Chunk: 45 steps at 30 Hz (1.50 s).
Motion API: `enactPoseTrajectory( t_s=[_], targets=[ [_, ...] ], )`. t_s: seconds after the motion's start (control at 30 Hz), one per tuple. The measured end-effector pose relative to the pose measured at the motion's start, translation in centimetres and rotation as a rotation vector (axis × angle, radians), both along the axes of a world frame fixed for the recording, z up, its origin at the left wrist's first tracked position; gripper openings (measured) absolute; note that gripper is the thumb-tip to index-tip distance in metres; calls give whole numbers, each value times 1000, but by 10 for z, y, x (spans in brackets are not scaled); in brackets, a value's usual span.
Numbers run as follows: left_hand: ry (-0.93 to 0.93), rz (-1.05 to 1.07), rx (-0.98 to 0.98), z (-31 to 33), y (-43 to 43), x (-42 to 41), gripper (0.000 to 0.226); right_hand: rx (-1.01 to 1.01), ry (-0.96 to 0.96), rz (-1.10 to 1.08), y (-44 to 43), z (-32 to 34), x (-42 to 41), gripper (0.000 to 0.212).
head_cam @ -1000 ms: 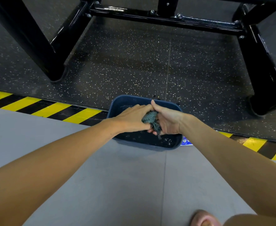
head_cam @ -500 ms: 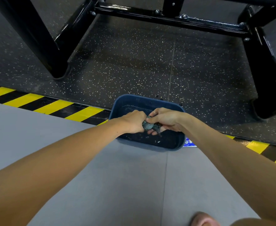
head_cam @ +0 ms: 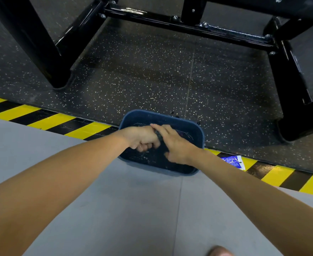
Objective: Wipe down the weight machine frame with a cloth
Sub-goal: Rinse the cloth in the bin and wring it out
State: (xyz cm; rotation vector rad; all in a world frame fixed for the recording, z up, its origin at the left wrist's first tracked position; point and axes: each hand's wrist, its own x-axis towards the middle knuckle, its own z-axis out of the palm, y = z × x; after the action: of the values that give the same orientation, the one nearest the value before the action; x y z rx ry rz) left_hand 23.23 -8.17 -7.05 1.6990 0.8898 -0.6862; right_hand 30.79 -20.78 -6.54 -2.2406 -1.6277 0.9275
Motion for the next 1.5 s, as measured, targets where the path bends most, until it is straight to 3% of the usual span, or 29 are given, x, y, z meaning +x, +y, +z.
enactPoseTrajectory(
  t_s=[0.07,0.23,0.3,0.4,0.47,0.63,0.77,0.83,1.03,1.2,1.27,1.3,1.37,1.4,1.5],
  targets=[
    [-4,-5,-221,5,-1,0,19,97,-217,62,-3,-8,-4,100],
    [83,-130,-417,13,0,2,38,345,-563,152,-2,-10,3,78],
    [91,-162,-470,15,0,3,40,293,-725,211,1,-3,4,65],
    [101,-186,-470,15,-1,3,40,40,-866,346,5,14,0,35],
    [114,-232,-359,14,-4,4,37,-73,-820,355,9,17,-2,17],
    [-26,-348,46,8,-10,4,33,-129,-715,208,16,18,-13,18],
    [-205,-444,373,-5,-6,-3,11,-176,-427,43,21,21,-11,7],
    [-263,-480,521,-9,-6,-4,4,-203,-237,-97,21,16,-7,19],
    [-415,-793,917,1,-5,-5,23,-207,322,-431,20,11,-7,29],
    [-419,-1075,1196,10,-3,-9,16,-233,581,-536,13,11,-11,28],
    [-561,-1150,1266,11,0,-13,10,-240,678,-555,11,12,-17,39],
    [-654,-1157,1298,11,2,-15,18,-231,721,-563,10,12,-19,43],
    [-703,-1106,1346,14,8,-16,26,-218,722,-571,14,12,-19,42],
    [-646,-1074,1263,15,8,-16,20,-216,640,-547,19,15,-16,37],
    [-506,-771,1046,15,8,-11,15,-230,55,-359,32,23,-5,17]
  ],
)
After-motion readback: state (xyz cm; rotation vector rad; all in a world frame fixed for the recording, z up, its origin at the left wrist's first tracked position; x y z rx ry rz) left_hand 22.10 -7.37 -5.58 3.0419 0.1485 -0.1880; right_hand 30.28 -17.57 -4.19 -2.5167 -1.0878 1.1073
